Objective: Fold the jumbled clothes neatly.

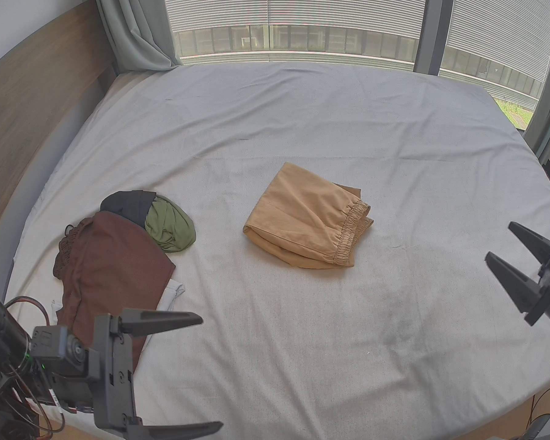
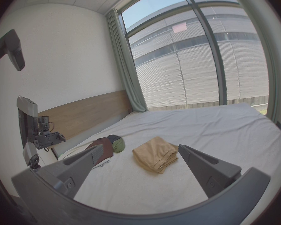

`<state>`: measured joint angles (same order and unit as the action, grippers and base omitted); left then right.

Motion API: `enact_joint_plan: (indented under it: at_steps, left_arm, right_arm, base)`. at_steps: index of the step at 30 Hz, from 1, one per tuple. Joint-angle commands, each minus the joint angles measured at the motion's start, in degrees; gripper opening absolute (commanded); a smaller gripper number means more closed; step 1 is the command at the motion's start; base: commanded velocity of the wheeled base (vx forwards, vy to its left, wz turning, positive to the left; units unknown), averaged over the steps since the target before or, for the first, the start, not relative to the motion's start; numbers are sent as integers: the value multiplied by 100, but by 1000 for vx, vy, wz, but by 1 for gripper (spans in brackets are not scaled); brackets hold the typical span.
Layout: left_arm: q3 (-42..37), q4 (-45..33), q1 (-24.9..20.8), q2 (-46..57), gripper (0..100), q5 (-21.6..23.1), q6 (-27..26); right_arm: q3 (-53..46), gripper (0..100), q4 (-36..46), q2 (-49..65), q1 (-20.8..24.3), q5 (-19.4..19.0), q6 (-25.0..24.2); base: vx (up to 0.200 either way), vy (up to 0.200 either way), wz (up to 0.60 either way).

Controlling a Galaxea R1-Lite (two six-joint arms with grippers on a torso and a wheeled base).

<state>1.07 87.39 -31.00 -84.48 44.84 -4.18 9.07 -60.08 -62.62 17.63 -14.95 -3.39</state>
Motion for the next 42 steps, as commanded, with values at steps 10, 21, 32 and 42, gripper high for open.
enact_joint_plan:
  at_steps: [10,21,32,42]
  left_arm:
    - [-107,-1515,33,2445,100,-1900,453]
    - [-81,-2807,1492,3851,100,-2102,480]
    - [-81,-4468,1799,5609,100,-2111,902]
    - [-107,-5505,2019,6787,100,-2102,1315]
  right_arm:
    - [-591,100,145,2263,-1051,-8,313]
    - [-898,100,444,3151,-1332,-61,313]
    - [-898,100,1833,4548,-1499,-96,304]
    - [-898,100,2967,5559,-1613,-87,269]
  base:
    - [0,0,0]
    - [0,0,0]
    - [0,0,0]
    - [0,0,0]
